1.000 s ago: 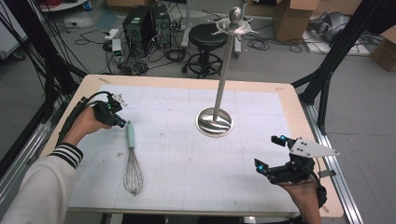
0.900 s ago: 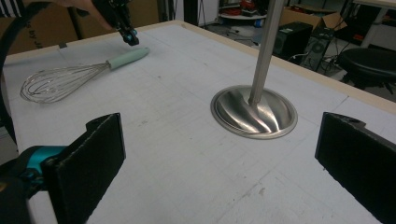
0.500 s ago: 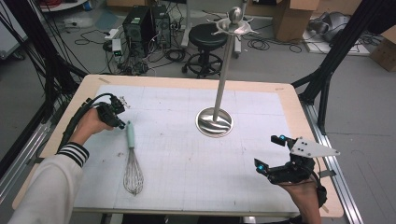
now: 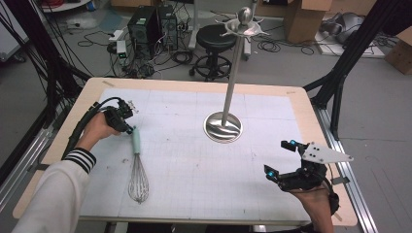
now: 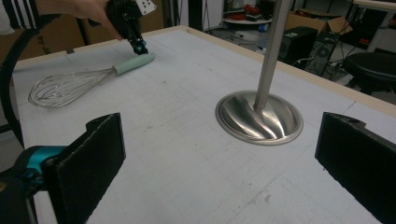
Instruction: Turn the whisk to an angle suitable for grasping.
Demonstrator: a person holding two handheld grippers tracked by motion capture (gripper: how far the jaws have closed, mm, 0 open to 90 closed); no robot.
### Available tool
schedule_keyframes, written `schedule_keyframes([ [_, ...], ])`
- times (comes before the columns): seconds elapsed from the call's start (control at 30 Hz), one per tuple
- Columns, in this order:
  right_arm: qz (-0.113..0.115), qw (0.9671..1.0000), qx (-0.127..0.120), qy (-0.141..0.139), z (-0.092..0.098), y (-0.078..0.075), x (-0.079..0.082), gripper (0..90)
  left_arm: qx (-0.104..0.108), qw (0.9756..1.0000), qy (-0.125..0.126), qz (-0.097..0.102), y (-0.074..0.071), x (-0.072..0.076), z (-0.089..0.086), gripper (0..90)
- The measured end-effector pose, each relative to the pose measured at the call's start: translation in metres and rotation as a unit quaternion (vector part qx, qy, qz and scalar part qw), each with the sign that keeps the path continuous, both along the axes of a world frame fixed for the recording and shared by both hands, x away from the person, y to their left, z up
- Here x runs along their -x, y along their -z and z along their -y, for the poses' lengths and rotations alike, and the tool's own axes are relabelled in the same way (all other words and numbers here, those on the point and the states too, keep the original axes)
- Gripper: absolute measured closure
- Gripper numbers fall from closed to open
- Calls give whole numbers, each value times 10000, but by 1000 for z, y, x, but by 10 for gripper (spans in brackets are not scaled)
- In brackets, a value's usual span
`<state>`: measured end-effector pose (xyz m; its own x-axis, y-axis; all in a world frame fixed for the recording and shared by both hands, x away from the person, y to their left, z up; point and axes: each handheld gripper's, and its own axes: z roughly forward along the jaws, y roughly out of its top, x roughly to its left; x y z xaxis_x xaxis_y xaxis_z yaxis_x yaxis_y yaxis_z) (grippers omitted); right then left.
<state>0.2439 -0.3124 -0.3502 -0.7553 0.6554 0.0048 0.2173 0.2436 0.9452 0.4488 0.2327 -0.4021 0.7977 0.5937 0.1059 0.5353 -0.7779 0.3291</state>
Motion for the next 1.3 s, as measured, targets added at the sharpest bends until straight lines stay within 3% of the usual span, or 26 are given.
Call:
schedule_keyframes([
  [0.07, -2, 10000, 8, -22, -1, 0, 0, 6, -164, 9999, 19, -21, -1, -1, 3, 900],
  [0.23, -2, 10000, -16, -8, 1, -1, 1, 7, -175, 9998, -8, -48, -1, -2, 3, 900],
  [0.4, 6, 10000, -3, -3, 2, -1, 1, 6, -46, 10000, 30, -7, 0, -1, 7, 900],
  [0.57, -5, 10000, 0, -25, 0, 0, 1, 7, -173, 9998, -14, -58, 0, -2, 7, 900],
  [0.8, -5, 10000, -1, -22, 1, 0, 1, 6, 37, 10000, 56, -44, 0, -1, 13, 900],
  [1.3, -6, 10000, -17, -34, 2, -1, 1, 7, 52, 9988, 490, -42, 3, 1, 43, 900],
])
